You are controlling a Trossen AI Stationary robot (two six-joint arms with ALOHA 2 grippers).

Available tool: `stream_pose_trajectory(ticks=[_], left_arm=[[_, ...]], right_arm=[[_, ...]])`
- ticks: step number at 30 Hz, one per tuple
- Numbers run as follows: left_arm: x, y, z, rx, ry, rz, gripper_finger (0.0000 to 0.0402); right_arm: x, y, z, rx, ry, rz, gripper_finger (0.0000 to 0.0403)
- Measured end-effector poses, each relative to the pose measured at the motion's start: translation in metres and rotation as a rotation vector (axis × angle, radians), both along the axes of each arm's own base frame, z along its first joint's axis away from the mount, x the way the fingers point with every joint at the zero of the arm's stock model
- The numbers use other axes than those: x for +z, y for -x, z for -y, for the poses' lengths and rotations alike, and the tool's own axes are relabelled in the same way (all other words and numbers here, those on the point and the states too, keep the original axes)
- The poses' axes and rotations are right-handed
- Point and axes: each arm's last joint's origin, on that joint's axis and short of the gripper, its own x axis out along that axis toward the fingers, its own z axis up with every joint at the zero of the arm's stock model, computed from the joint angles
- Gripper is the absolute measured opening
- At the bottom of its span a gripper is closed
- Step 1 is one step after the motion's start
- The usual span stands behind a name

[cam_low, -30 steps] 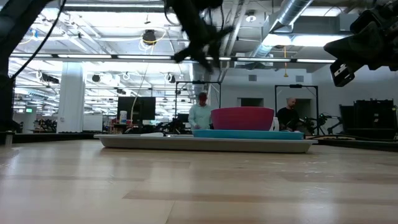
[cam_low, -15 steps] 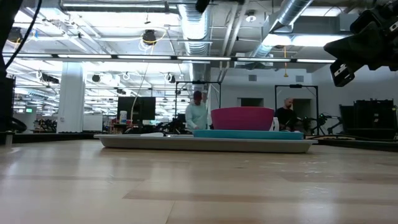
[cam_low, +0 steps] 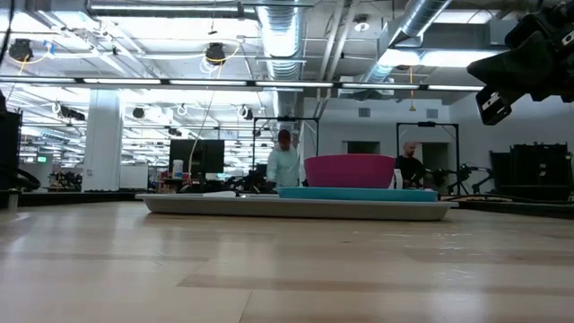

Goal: Set up tray
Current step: Return to Home Position

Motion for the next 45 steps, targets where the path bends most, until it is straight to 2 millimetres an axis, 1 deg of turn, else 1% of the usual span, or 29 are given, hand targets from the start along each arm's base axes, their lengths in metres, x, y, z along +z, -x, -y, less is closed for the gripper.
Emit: stream_pose_trajectory(ticks=[4, 5, 7, 9, 11, 15, 19, 22, 24, 27, 32, 38, 45], left_arm=[[0.014, 0.037, 0.002, -0.013, -0.021, 0.006, 0.0096], [0.017, 0.048, 0.003, -0.021, -0.027, 0.032, 0.0096], [0.016, 0.070, 0.005, -0.030, -0.031, 0.070, 0.0096], [0.010, 0.096, 0.005, -0.005, -0.017, 0.136, 0.0096], [-0.004, 0.122, 0.004, 0.042, 0.012, 0.199, 0.0096], [-0.044, 0.166, 0.001, 0.110, 0.106, 0.326, 0.0096], [-0.089, 0.196, 0.000, 0.132, 0.185, 0.436, 0.0096], [-0.124, 0.211, 0.000, 0.145, 0.238, 0.501, 0.0095], [-0.146, 0.217, 0.000, 0.139, 0.262, 0.545, 0.0095], [-0.176, 0.222, 0.000, 0.134, 0.280, 0.577, 0.0095], [-0.219, 0.220, -0.001, 0.167, 0.286, 0.553, 0.0095], [-0.256, 0.211, -0.002, 0.216, 0.276, 0.543, 0.0095], [-0.289, 0.203, -0.004, 0.287, 0.236, 0.459, 0.0095]], right_arm=[[0.000, 0.000, 0.000, 0.000, 0.000, 0.001, 0.0000], [0.000, 0.000, 0.000, 0.000, 0.000, 0.000, 0.0000], [0.000, 0.000, 0.000, 0.000, 0.000, 0.001, 0.0000], [0.000, 0.000, 0.000, 0.000, 0.000, 0.000, 0.0000], [0.000, 0.000, 0.000, 0.000, 0.000, 0.001, 0.0000], [0.000, 0.000, 0.000, 0.000, 0.000, 0.000, 0.0000], [0.000, 0.000, 0.000, 0.000, 0.000, 0.000, 0.0000], [0.000, 0.000, 0.000, 0.000, 0.000, 0.000, 0.0000], [0.000, 0.000, 0.000, 0.000, 0.000, 0.000, 0.0000], [0.000, 0.000, 0.000, 0.000, 0.000, 0.001, 0.0000], [0.000, 0.000, 0.000, 0.000, 0.000, 0.000, 0.0000], [0.000, 0.000, 0.000, 0.000, 0.000, 0.000, 0.0000], [0.000, 0.000, 0.000, 0.000, 0.000, 0.001, 0.0000]])
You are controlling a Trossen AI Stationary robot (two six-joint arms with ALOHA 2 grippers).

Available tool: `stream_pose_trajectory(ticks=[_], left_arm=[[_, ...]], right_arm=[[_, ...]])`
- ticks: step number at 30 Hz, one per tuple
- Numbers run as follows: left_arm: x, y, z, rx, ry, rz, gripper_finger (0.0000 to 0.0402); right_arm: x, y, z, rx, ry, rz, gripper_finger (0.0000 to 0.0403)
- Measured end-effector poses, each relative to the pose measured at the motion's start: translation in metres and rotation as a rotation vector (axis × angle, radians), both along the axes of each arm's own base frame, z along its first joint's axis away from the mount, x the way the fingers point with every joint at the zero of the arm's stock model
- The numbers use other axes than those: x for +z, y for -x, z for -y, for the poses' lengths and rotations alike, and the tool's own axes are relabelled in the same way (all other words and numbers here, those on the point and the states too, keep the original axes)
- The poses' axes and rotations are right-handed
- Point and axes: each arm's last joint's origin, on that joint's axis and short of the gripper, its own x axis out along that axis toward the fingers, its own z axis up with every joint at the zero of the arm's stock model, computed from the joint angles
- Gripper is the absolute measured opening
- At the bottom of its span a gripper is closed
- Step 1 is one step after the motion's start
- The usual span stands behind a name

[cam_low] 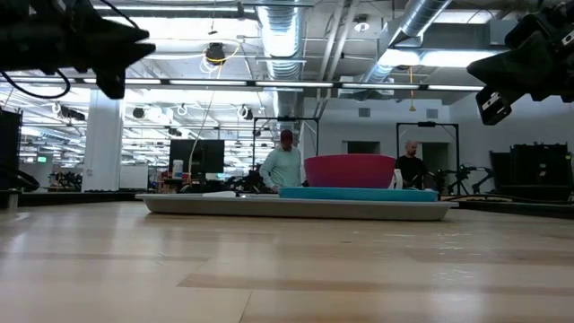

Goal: Set up tray
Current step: Return to Home Position

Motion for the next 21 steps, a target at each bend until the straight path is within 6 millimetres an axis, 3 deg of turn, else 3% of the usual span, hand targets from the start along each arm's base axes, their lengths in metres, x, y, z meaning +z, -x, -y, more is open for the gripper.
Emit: stream_pose_trajectory(ticks=[7, 12, 21], left_arm=[[-0.017, -0.003, 0.002, -0.069, -0.046, -0.089, 0.0095], [-0.033, -0.004, 0.004, -0.148, -0.047, -0.245, 0.0095], [-0.034, -0.004, 0.003, -0.094, -0.074, -0.284, 0.0095]], right_arm=[[0.000, 0.000, 0.000, 0.000, 0.000, 0.000, 0.0000], [0.000, 0.000, 0.000, 0.000, 0.000, -0.001, 0.0000], [0.000, 0.000, 0.000, 0.000, 0.000, 0.000, 0.0000]])
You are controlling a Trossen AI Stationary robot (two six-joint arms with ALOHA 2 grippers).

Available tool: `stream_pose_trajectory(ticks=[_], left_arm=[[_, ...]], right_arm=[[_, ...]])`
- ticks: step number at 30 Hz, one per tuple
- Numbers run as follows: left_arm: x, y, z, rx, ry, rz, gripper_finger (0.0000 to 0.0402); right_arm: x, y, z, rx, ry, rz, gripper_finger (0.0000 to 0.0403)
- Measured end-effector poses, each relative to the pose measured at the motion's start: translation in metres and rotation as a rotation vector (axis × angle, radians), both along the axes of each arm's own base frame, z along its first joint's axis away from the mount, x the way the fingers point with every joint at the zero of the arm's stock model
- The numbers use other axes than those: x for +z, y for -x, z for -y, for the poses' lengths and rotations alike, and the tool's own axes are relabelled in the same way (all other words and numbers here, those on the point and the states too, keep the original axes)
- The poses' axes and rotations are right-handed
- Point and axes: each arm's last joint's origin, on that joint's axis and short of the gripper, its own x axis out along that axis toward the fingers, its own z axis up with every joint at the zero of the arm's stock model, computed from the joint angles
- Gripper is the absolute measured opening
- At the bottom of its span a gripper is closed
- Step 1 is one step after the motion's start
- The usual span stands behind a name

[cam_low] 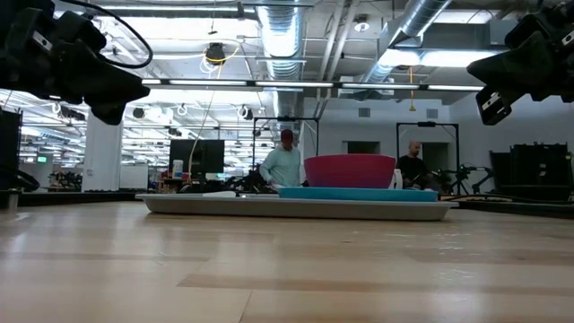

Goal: Set up tray
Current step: Return to Home Position

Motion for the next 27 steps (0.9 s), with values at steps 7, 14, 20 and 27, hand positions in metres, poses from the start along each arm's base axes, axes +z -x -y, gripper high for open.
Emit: stream_pose_trajectory(ticks=[7, 14, 20, 27], left_arm=[[-0.0002, 0.0000, 0.0003, -0.010, 0.003, -0.003, 0.0095], [-0.0003, 0.0000, 0.0003, -0.010, 0.005, -0.005, 0.0095], [-0.0003, 0.0001, 0.0003, -0.010, 0.004, -0.005, 0.0095], [-0.0004, 0.0001, 0.0003, -0.009, 0.004, -0.006, 0.0096]], right_arm=[[0.0000, 0.0000, 0.0000, 0.000, 0.000, 0.000, 0.0000], [0.0000, 0.0000, 0.0000, 0.000, 0.000, 0.000, 0.0000], [0.0000, 0.0000, 0.0000, 0.000, 0.000, 0.000, 0.0000], [-0.0001, 0.0000, 0.0000, 0.000, 0.000, 0.000, 0.0000]])
